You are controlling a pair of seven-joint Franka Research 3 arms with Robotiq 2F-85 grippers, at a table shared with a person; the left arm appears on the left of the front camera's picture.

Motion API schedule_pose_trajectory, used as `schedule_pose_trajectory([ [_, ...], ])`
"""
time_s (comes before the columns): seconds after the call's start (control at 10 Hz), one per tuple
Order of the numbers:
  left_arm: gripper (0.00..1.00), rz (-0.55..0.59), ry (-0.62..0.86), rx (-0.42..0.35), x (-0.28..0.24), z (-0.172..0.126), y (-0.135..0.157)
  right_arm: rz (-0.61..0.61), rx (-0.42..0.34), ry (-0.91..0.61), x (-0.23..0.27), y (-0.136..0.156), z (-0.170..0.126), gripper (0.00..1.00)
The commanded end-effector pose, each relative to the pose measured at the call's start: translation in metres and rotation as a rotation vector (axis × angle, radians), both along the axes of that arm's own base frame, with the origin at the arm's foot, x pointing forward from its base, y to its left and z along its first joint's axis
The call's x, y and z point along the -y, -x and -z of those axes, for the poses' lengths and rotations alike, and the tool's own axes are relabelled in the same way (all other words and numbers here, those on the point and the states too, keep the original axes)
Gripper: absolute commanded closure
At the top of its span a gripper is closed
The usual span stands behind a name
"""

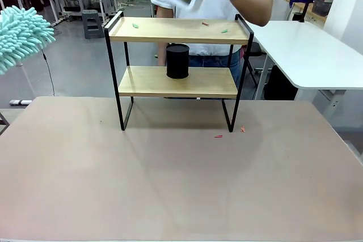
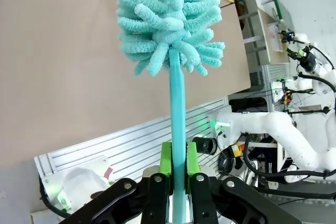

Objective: Clean the shelf.
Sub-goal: Clean the remaining tier of the Shelf with the Duster once objects are removed.

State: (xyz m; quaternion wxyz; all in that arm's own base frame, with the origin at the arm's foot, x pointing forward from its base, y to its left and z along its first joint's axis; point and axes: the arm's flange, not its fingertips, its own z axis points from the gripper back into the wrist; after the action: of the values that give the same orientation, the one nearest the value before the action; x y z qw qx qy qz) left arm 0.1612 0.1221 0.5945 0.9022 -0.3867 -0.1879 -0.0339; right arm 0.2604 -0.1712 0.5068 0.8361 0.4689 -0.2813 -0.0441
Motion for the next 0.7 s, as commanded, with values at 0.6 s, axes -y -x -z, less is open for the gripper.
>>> schedule_pose_trajectory([
  [0.6,0.88,-0.208,-0.189,0.032,0.196,-0.105,-0.102,-0.006,0.036,-0.011,-0.001,-0.003,-0.001,0.0],
])
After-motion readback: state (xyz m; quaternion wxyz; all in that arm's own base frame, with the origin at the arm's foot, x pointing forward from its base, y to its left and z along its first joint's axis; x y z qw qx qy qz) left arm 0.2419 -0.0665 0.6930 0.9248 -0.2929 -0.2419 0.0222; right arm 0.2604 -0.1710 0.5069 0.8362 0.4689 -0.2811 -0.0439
